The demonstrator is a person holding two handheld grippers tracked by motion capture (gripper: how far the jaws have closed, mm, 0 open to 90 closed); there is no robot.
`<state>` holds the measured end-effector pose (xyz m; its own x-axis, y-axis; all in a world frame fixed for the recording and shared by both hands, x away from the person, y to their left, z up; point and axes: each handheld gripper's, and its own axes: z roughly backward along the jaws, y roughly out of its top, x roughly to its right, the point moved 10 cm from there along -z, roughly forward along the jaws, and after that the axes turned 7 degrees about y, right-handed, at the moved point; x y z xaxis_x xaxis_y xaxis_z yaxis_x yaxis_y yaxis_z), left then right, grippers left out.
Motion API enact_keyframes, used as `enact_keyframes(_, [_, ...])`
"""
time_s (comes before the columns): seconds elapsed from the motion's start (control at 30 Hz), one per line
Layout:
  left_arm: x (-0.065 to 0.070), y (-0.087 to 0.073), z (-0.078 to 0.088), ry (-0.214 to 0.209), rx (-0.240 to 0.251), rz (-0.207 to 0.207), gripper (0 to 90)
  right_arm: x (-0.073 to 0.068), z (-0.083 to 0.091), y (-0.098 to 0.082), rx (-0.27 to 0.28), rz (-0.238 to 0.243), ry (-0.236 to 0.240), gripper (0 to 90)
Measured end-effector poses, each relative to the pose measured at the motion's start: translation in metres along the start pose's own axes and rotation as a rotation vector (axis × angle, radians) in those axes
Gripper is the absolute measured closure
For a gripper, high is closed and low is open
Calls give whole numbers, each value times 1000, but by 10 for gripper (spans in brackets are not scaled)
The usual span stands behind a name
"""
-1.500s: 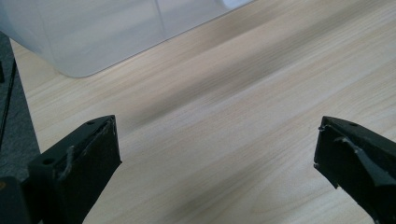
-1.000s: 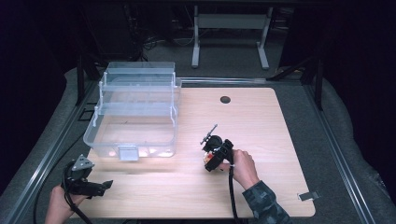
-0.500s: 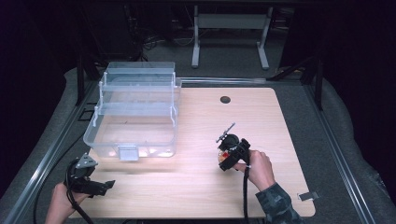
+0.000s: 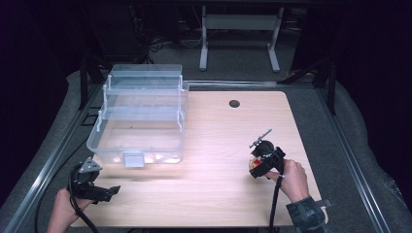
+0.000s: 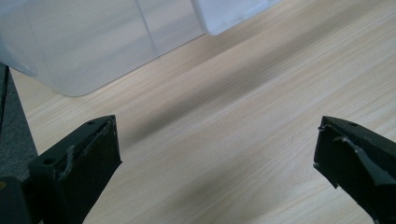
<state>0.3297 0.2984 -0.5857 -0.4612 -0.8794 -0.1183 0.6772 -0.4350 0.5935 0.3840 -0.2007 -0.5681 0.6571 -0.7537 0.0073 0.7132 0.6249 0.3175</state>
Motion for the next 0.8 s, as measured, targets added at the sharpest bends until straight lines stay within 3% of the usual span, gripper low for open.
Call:
enact_keyframes(0.03, [-1,-1,-1,0,-4,1,4,3,1,-2,0,-5,-4,202])
enact_keyframes(0.07, [-2,-1,-1,1,-8,-4,5,5,2,-5,-6,-16,23,202])
enact_keyframes(0.1, [-2,-1,-1,1,-5,-3,4,10,1,-6,18,-30,27,202])
enact_keyframes(0.13, [-2,0,-1,-3,4,-4,5,20,2,-13,-3,-52,-7,202])
enact_keyframes(0.33, [1,-2,-5,-9,-5,-6,5,43,-4,-31,-24,-121,18,202])
enact_keyframes(0.5, [-1,-1,-6,-2,-21,-19,7,64,-14,-46,-53,-167,10,202])
enact_keyframes(0.8, [-2,2,-6,1,-19,-17,9,79,-23,-68,-67,-236,1,201])
